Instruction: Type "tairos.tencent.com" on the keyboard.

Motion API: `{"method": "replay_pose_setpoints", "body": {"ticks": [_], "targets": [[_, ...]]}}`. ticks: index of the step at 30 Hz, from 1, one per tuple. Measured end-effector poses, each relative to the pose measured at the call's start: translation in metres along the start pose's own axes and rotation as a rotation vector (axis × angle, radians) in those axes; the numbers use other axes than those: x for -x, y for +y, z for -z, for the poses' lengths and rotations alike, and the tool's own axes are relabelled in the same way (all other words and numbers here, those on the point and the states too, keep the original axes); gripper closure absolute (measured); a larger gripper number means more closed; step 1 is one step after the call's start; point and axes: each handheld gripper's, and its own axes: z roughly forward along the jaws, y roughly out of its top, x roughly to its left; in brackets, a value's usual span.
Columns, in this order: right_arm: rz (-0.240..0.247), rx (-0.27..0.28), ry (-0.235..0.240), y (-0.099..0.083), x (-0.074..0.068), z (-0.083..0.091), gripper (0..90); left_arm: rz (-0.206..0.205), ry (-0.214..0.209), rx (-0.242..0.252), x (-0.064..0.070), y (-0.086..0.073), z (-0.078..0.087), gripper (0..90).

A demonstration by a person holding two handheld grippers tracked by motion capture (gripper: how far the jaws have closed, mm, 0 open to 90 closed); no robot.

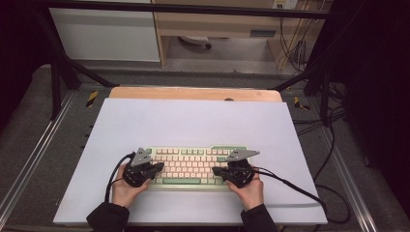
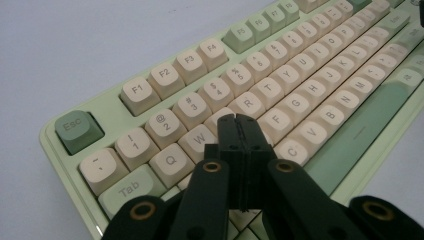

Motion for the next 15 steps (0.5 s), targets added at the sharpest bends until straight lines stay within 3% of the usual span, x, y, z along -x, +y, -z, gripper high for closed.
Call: {"method": "replay_pose_setpoints", "body": {"ticks": [15], "targets": [[0.000, -0.006, -0.005, -0.0033, 0.0004, 0.0000, 90.0, 0.002, -0.002, -0.006, -0.0011, -0.0041, -0.0041, 89.8]]}}
